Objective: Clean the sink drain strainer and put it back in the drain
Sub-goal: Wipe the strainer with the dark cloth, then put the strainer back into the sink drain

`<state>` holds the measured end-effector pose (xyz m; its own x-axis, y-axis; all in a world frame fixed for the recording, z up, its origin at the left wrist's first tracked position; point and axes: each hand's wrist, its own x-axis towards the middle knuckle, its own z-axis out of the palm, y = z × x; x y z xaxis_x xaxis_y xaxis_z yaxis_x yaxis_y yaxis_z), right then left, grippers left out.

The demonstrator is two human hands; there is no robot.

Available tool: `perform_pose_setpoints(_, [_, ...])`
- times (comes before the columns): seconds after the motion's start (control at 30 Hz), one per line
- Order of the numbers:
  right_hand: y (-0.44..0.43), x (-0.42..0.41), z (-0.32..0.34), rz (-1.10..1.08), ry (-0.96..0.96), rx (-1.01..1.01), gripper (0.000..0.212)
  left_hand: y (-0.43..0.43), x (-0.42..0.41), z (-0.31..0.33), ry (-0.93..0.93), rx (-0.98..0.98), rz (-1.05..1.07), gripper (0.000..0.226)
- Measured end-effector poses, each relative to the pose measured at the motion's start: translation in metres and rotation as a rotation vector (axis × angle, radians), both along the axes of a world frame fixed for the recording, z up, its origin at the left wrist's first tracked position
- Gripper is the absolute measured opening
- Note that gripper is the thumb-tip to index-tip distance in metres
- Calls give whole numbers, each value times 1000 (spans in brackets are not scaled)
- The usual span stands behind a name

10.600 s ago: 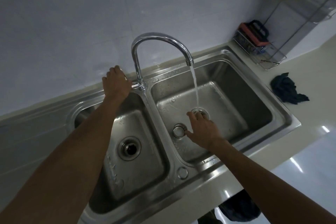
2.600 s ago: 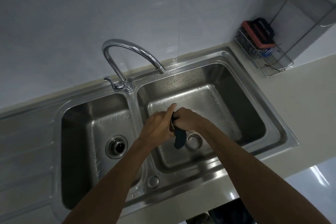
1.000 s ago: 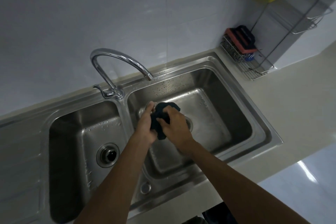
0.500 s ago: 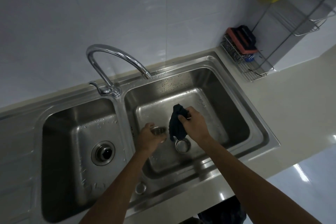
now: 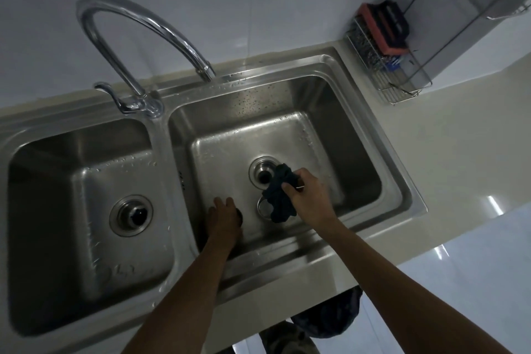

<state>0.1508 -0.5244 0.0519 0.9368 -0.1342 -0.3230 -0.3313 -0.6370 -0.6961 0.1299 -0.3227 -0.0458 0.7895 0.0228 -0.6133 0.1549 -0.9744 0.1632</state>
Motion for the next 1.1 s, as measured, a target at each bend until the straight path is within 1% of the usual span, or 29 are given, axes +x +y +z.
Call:
perform_pose_setpoints(0.13, [-9, -3, 0, -3, -5, -2, 13, -6, 3, -4, 30, 42, -8, 64])
perform_pose_setpoints(0.27, [-26, -2, 6, -40, -16, 26, 15, -13, 5, -3, 42, 74, -34, 61])
perform_pose_setpoints(0.33, [-34, 0, 8, -53, -24, 16, 12, -19, 6, 2, 51, 108, -64, 67])
perform_pose_setpoints(0.47, [-45, 2, 11, -56, -31, 0, 11, -31, 12, 17, -15, 121, -108, 93])
perform_pose_setpoints(0.53, [-49, 3, 14, -48, -33, 5, 11, -36, 16, 25, -86, 74, -80, 92])
perform_pose_setpoints(0.63, [-63, 12, 28, -54, -89, -1, 10, -50, 29, 39, -250, -47, -52, 81])
perform_pose_setpoints(0.73, [-94, 28, 49, -82, -166, -66, 9, -82, 46, 59, -374, -182, -76, 79])
perform_pose_setpoints(0.87, [-149, 46, 78, -169, -252, -146, 9, -143, 57, 87, -421, -275, -158, 88])
perform_pose_setpoints(0.97, [-187, 57, 95, -265, -298, -171, 10, -183, 60, 104, -467, -325, -229, 84])
perform_pose_setpoints(1.1, [-225, 62, 102, -328, -347, -235, 31, -217, 64, 115, -459, -369, -292, 81])
